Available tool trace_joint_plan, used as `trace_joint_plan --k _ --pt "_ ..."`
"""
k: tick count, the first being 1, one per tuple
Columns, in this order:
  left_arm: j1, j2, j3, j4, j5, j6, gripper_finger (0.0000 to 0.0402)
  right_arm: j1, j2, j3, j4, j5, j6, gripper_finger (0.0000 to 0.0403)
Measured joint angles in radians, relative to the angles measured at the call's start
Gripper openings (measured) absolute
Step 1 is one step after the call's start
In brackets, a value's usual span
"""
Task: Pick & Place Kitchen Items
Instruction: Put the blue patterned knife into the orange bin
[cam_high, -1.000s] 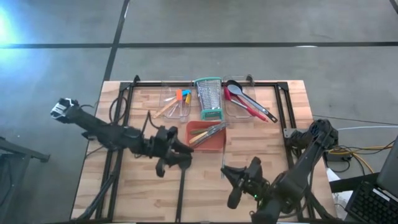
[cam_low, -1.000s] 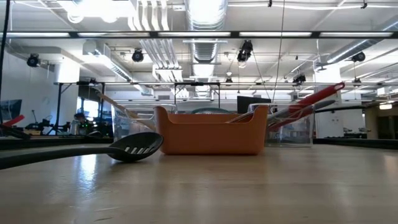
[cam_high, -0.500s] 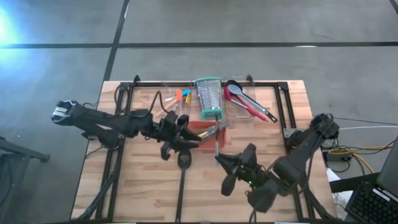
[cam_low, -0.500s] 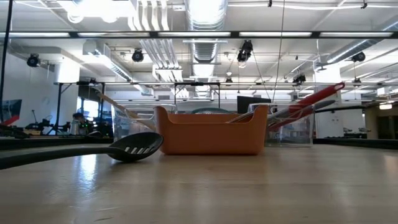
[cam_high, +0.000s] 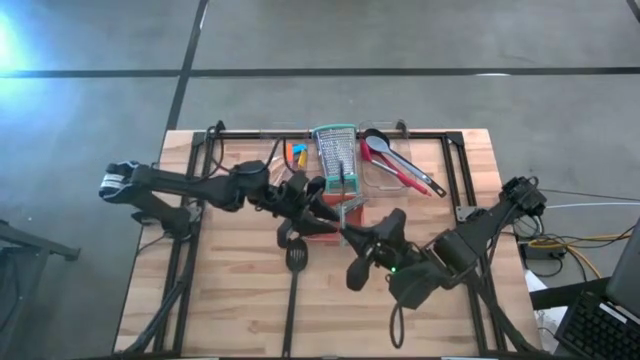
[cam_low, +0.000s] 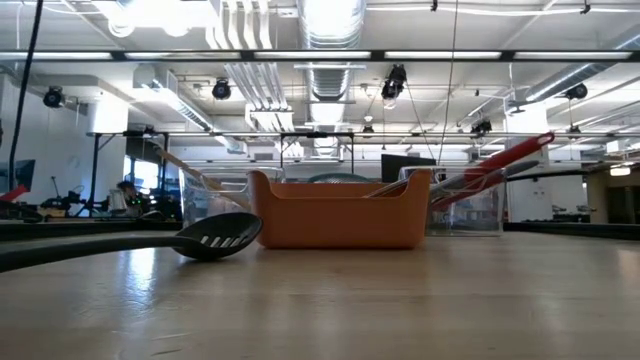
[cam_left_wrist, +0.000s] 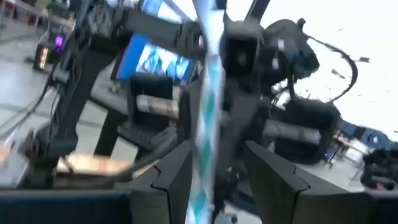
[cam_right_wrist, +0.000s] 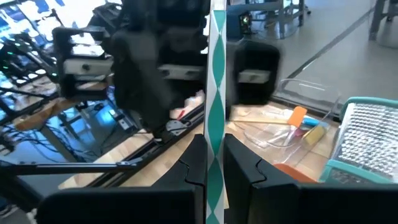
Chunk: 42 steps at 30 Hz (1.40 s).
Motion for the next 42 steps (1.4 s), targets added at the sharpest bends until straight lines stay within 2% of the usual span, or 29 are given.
trace_joint_plan --k 10,13,16,23,26,29,35,38,42 --pt "0.024 0.086 0.141 -0.007 0.083 0.047 0.0145 -0.007 -0.006 0.0 0.01 -0.018 -0.022 0.0015" --pt "0.031 0.093 0.157 -0.033 0.109 0.078 0.0108 -0.005 -0.006 0.0 0.01 -0.019 -0.022 0.0015" --pt "0.039 0.089 0.153 -0.046 0.115 0.096 0.0036 0.002 -0.009 0.0 0.008 -0.021 -0.027 0.0015" --pt "0.047 0.083 0.153 -0.051 0.114 0.099 0.0032 0.0 -0.02 0.0 0.009 -0.044 -0.03 0.0016" --pt "0.048 0.083 0.153 -0.05 0.116 0.094 0.0032 -0.002 -0.033 0.0 0.007 -0.076 -0.021 0.0042" --pt "0.054 0.08 0.153 -0.07 0.124 0.092 0.0032 -0.001 -0.063 0.0 -0.012 -0.095 -0.006 0.0084" --pt "0.08 0.074 0.186 -0.234 0.123 0.092 0.0032 0.008 -0.155 0.001 -0.105 -0.23 -0.006 0.0147" --pt "0.098 0.072 0.206 -0.348 0.094 0.102 0.0032 0.014 -0.187 0.0 -0.109 -0.324 -0.019 0.0162" --pt "0.128 0.072 0.211 -0.495 0.017 0.143 0.0032 0.042 -0.214 0.0 -0.072 -0.45 -0.133 0.0165"
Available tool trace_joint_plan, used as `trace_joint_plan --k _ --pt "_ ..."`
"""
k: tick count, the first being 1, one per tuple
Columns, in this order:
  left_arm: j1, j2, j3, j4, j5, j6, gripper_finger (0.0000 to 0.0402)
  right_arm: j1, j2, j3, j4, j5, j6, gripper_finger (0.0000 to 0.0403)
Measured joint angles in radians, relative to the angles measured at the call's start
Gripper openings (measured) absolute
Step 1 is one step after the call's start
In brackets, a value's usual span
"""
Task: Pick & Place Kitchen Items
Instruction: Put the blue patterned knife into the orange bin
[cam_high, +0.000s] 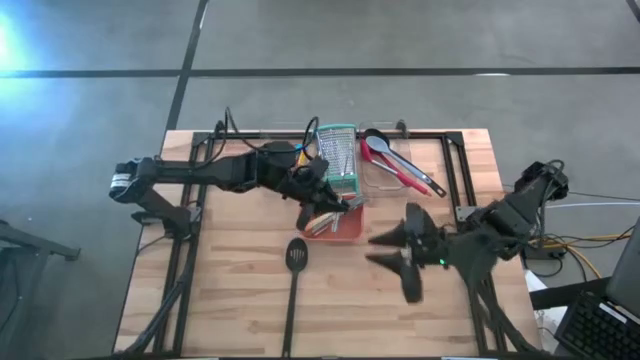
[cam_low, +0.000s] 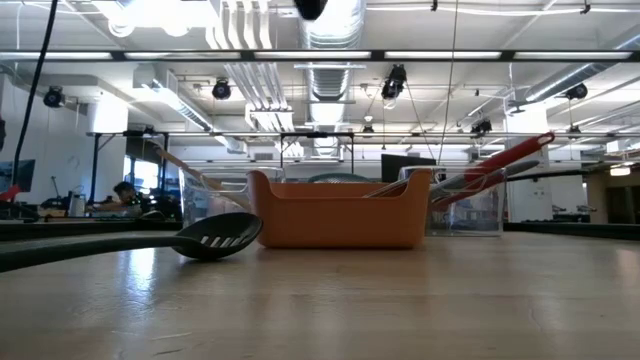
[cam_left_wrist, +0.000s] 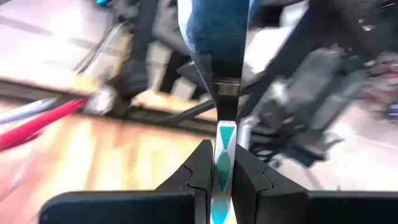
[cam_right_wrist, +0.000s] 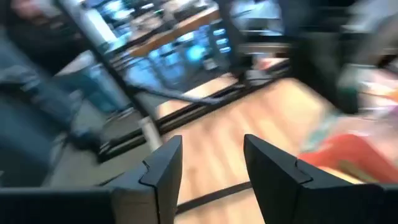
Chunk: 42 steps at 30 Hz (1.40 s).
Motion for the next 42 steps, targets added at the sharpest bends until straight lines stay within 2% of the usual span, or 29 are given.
trace_joint_plan --k 7,11,30,42 --pt "0.053 0.016 -0.004 -0.18 -0.133 0.063 0.0032 0.061 -0.041 0.0 0.166 -0.034 -0.169 0.0143" --pt "0.071 0.046 -0.005 -0.251 -0.206 0.095 0.0032 0.068 -0.042 0.0 0.176 -0.038 -0.207 0.0133" --pt "0.067 0.269 -0.005 -0.287 -0.209 0.052 0.0032 0.072 -0.061 0.0 0.169 -0.037 -0.21 0.0133" --pt "0.067 0.345 0.043 -0.383 -0.287 0.094 0.0032 0.072 -0.07 0.0 0.146 -0.037 -0.209 0.0131"
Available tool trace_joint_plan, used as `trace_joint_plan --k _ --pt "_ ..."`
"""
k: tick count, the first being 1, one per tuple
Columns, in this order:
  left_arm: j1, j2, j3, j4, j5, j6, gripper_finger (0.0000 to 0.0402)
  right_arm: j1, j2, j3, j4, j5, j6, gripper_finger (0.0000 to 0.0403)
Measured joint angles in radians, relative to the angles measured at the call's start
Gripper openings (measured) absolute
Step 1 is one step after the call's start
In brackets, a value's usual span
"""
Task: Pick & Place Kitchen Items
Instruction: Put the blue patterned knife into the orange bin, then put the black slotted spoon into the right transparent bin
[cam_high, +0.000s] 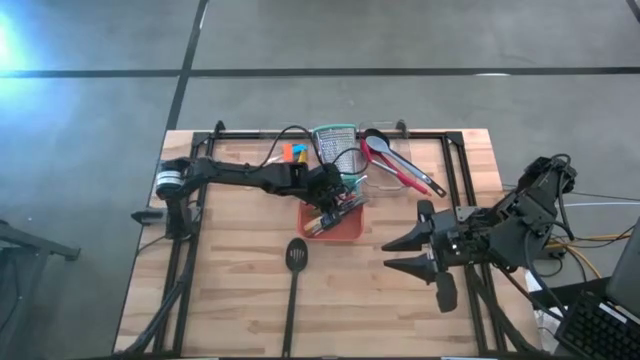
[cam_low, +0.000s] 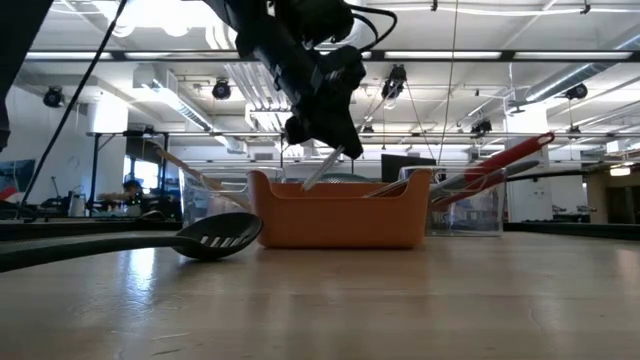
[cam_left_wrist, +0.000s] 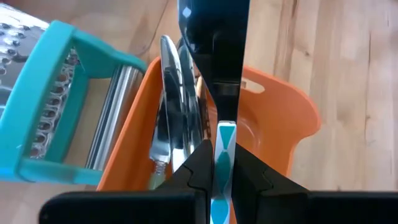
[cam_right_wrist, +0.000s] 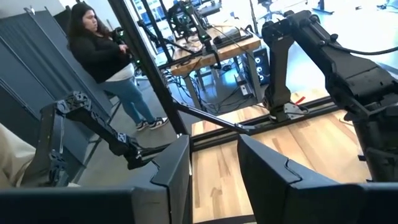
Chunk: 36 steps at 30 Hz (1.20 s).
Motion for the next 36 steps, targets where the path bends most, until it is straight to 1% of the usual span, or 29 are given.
trace_joint_plan --k 8,20,25,27,32,36 --pt "0.0 0.046 0.015 -0.024 -0.001 0.009 0.0032 0.0 -0.004 0.0 -0.002 0.0 0.003 0.014" --pt "-0.001 0.131 0.015 -0.058 -0.001 0.043 0.0032 0.0 -0.004 0.0 -0.029 0.0 0.027 0.0121" --pt "-0.001 0.145 0.016 -0.062 -0.001 0.066 0.0033 0.0 -0.004 0.0 -0.031 0.0 0.029 0.0124" --pt "-0.001 0.146 0.016 -0.064 0.0 0.085 0.0054 0.0 -0.004 0.0 -0.031 0.0 0.029 0.0127" --pt "-0.002 0.146 0.023 -0.077 0.003 0.094 0.0137 0.0 -0.004 0.0 -0.03 -0.002 0.034 0.0136" --pt "-0.002 0.145 0.046 -0.129 0.004 0.09 0.0174 0.0 -0.004 0.0 -0.03 -0.002 0.036 0.0139"
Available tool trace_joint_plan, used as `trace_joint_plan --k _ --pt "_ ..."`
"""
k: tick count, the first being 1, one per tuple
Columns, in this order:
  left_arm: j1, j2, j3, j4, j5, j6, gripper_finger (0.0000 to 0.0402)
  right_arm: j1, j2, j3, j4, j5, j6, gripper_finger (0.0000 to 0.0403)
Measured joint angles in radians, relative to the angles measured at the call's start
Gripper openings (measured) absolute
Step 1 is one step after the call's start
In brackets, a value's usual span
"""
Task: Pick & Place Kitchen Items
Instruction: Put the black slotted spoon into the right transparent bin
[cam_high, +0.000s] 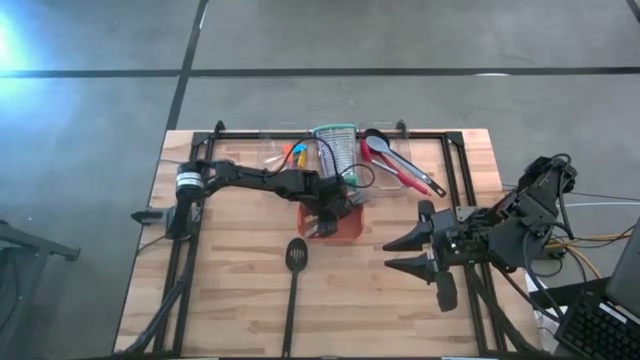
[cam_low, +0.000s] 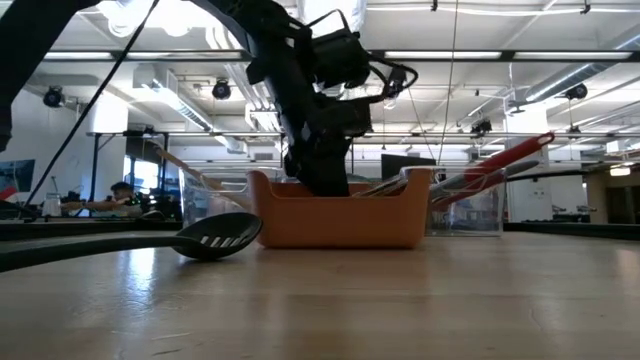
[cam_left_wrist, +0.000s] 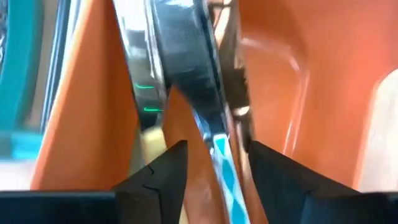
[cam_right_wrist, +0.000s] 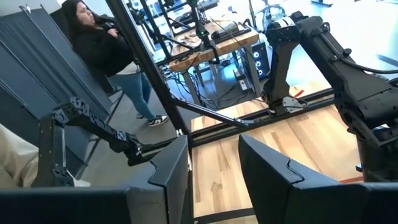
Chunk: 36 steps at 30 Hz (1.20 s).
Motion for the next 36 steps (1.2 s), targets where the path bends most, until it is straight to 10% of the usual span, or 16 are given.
trace_joint_plan --k 15,36 --pt "0.005 -0.101 0.229 -0.386 -0.006 -0.021 0.0183 0.013 0.0 0.0 -0.009 -0.007 -0.003 0.0121" --pt "-0.312 -0.354 0.158 -0.556 -0.207 -0.853 0.0166 -0.008 -0.105 -0.001 -0.609 0.303 0.286 0.0109"
